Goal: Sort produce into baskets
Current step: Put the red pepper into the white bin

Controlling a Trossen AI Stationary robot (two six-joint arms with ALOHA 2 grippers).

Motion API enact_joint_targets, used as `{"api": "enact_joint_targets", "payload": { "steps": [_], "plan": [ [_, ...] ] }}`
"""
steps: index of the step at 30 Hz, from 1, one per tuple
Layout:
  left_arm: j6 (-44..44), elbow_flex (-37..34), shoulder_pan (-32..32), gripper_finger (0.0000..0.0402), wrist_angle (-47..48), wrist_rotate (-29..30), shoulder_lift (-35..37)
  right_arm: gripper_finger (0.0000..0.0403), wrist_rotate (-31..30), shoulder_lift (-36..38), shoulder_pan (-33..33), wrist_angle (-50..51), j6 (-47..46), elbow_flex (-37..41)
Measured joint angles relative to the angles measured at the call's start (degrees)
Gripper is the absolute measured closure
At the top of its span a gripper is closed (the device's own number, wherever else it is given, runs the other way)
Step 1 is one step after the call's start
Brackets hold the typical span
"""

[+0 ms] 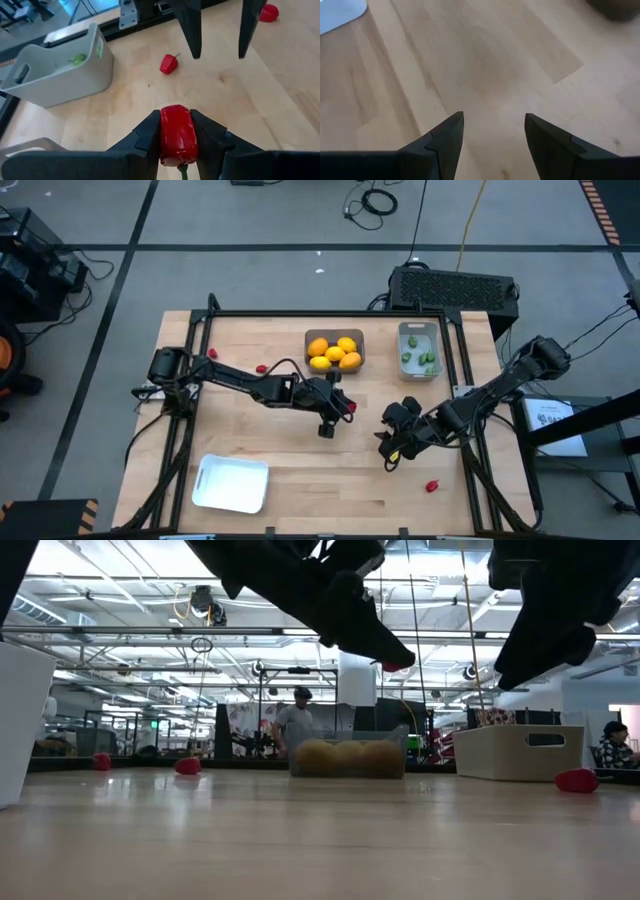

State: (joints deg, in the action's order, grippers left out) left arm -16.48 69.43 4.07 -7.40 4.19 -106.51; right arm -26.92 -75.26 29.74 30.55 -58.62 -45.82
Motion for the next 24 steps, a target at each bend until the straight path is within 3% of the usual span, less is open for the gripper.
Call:
{"api": "enact_joint_targets", "payload": {
  "steps": [13,24],
  "plan": [
    [-0.4,0.0,-2.73,0.0305,-3.06,0.28,-0.01,0.0202,-13.12,-0.4,-0.34,0.04,10.16,0.0],
    [-0.42,0.0,-3.2,0.0305,-8.93,0.24,-0.03,0.0202,-13.88,-0.4,-1.68,0.04,11.64,0.0]
  ]
}}
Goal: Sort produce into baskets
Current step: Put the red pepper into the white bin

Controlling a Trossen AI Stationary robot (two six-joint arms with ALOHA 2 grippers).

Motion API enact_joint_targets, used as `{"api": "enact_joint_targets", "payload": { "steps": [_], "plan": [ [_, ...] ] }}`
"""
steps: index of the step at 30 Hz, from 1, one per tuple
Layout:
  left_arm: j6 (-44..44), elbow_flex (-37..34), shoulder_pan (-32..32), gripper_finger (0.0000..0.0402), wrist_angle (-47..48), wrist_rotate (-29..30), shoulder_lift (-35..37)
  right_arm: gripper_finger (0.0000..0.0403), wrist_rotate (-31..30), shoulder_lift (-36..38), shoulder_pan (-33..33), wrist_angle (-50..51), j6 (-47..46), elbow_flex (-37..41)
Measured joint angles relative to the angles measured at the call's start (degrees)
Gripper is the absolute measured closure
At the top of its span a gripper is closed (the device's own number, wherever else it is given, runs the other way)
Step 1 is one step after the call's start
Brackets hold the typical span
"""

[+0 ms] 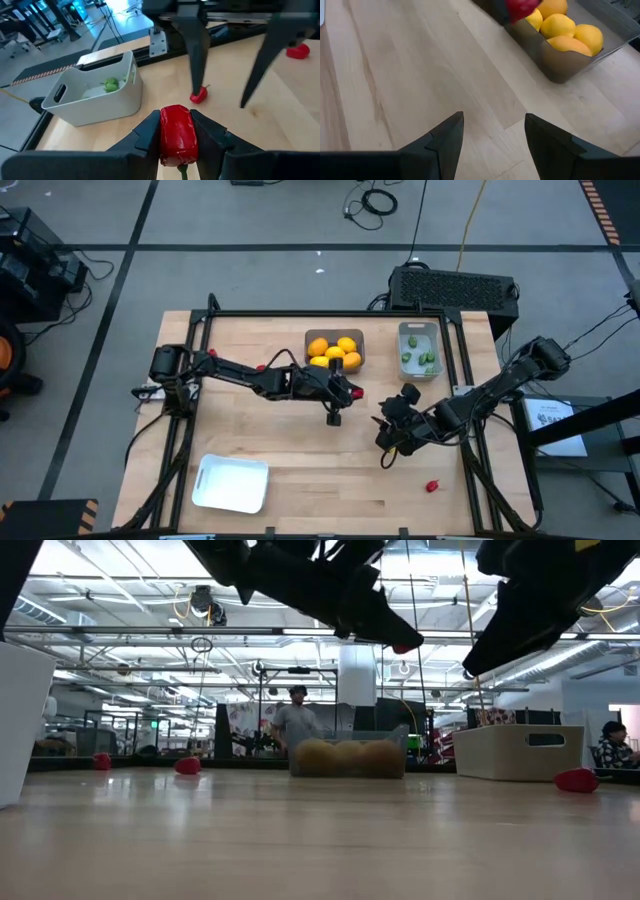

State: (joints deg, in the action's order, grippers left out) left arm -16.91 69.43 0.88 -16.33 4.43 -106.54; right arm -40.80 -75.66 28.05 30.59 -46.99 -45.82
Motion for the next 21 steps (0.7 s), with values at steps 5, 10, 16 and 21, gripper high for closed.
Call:
{"api": "enact_joint_targets", "payload": {
  "steps": [5,10,16,21],
  "plan": [
    [0.02,0.0,-1.79,0.0305,-0.01,2.51,0.0,0.0202,0.07,0.0,0.0,0.04,1.77,0.0],
    [0.61,0.0,-4.14,0.0305,-0.07,2.31,0.0,0.0202,0.63,0.0,0.02,0.26,2.71,0.0],
    [2.92,-0.24,-4.57,0.0305,13.47,1.47,3.0,0.0202,1.18,0.01,0.04,1.09,2.1,0.0],
    [8.08,2.49,-1.96,0.0305,35.45,-3.98,12.1,0.0202,2.09,0.04,0.04,0.4,1.78,0.02]
  ]
}}
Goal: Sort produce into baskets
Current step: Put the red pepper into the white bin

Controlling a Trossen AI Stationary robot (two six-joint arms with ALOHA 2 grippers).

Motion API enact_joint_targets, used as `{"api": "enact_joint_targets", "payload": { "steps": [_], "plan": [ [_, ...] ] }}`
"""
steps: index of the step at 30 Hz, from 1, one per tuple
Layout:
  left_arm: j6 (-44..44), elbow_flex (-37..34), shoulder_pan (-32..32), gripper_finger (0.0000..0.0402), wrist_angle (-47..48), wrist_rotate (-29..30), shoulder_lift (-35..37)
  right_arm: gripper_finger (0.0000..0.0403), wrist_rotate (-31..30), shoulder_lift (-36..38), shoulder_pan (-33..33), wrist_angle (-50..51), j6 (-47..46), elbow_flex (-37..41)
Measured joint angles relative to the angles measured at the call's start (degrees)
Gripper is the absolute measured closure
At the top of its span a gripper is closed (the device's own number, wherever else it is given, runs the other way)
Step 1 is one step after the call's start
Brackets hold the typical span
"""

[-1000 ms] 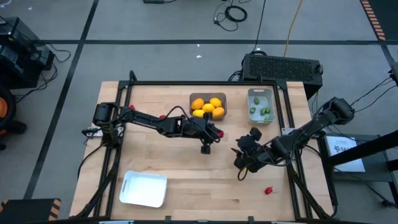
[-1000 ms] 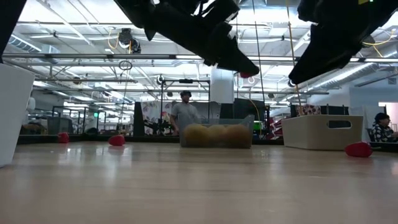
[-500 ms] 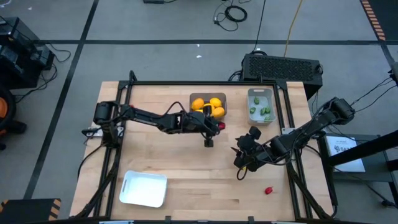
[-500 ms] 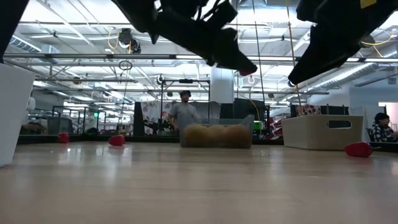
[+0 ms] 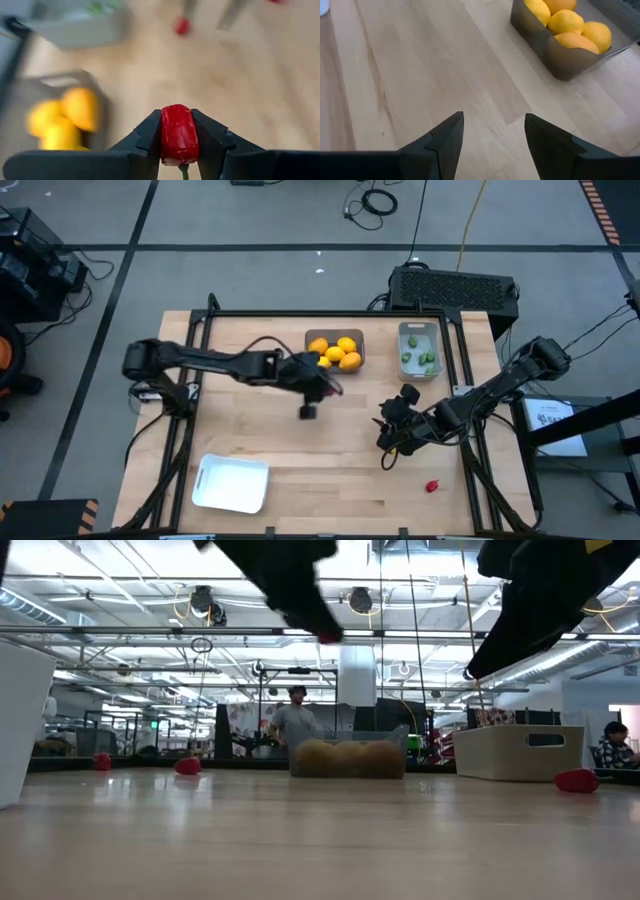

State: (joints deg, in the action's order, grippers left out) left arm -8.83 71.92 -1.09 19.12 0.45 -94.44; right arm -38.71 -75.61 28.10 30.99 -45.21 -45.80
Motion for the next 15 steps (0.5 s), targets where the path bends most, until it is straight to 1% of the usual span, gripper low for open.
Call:
{"api": "enact_joint_targets", "payload": {
  "steps": [3,5,8,10,12,15],
  "plan": [
    [3.64,0.22,1.66,0.0305,11.55,-4.24,4.73,0.0202,0.01,0.0,0.0,-0.4,0.34,0.02],
    [6.48,0.38,2.83,0.0305,17.36,-7.45,7.69,0.0202,0.03,-0.02,0.0,-0.75,0.74,0.0],
    [13.32,0.29,4.85,0.0305,29.81,-12.44,10.56,0.0202,0.02,0.0,0.0,-0.86,0.87,0.0],
    [18.43,0.27,6.53,0.0305,37.21,-13.85,11.87,0.0202,0.04,-0.02,0.0,-0.84,0.9,0.0],
    [23.66,0.2,8.81,0.0305,43.81,-13.95,12.86,0.0202,0.02,0.0,0.0,-0.79,0.92,0.0],
    [29.75,-1.22,13.49,0.0305,46.94,-14.3,13.52,0.0202,0.01,-0.02,0.0,-0.78,1.14,0.0]
  ]
}}
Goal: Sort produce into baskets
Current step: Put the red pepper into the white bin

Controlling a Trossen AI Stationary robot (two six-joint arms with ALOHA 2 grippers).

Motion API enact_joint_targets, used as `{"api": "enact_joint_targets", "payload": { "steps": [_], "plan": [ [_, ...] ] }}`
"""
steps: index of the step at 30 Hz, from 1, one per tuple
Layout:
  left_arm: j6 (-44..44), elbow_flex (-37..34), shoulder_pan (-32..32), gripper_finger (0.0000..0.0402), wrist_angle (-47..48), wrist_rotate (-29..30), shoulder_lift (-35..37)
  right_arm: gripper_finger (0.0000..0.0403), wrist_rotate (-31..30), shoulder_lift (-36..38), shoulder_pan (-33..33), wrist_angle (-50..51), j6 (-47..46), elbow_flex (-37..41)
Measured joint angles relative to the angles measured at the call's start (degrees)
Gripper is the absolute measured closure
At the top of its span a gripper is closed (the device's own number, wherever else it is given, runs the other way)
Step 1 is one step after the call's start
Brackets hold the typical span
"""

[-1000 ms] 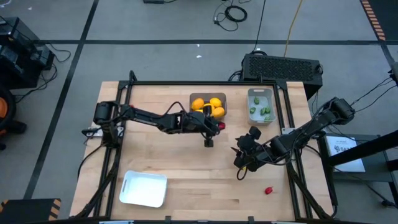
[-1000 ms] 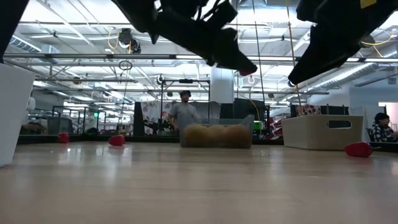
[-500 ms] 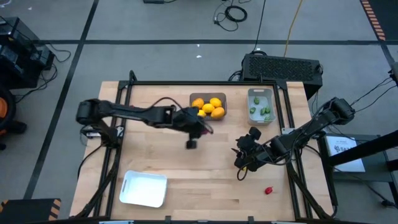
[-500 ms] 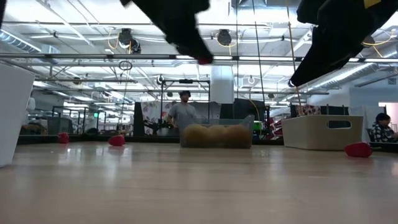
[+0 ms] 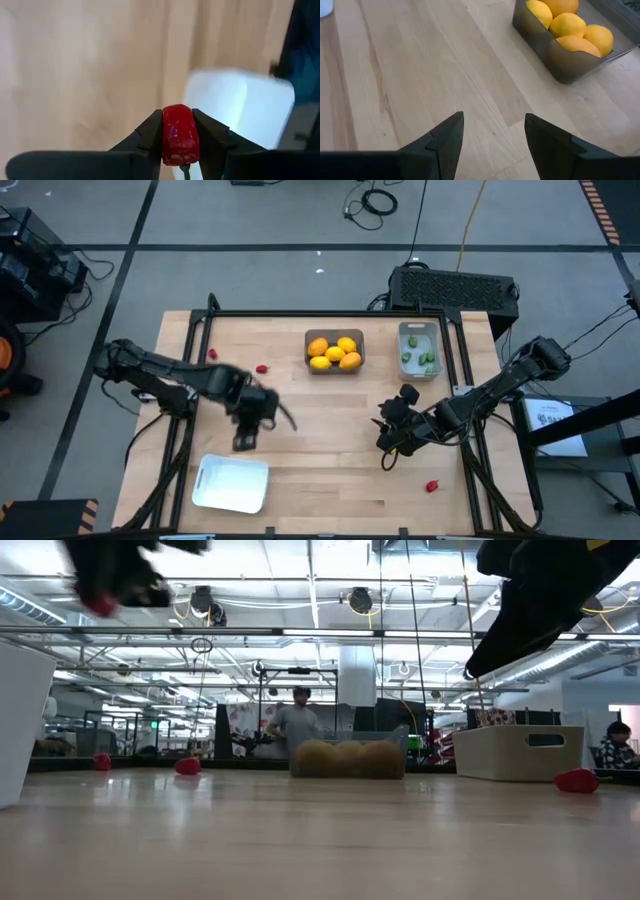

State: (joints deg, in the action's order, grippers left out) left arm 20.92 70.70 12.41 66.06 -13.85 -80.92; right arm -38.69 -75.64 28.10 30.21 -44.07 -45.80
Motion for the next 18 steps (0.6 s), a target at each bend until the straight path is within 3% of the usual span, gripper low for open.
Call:
{"api": "enact_joint_targets", "payload": {
  "steps": [9,18],
  "plan": [
    [10.0,-4.26,14.44,0.0305,-7.48,-1.02,-0.11,0.0202,0.0,0.0,0.0,-0.01,0.22,0.0],
    [13.28,-4.9,23.29,0.0305,-16.46,-1.0,-2.8,0.0202,-0.03,0.0,0.0,-0.03,0.22,0.0]
  ]
}}
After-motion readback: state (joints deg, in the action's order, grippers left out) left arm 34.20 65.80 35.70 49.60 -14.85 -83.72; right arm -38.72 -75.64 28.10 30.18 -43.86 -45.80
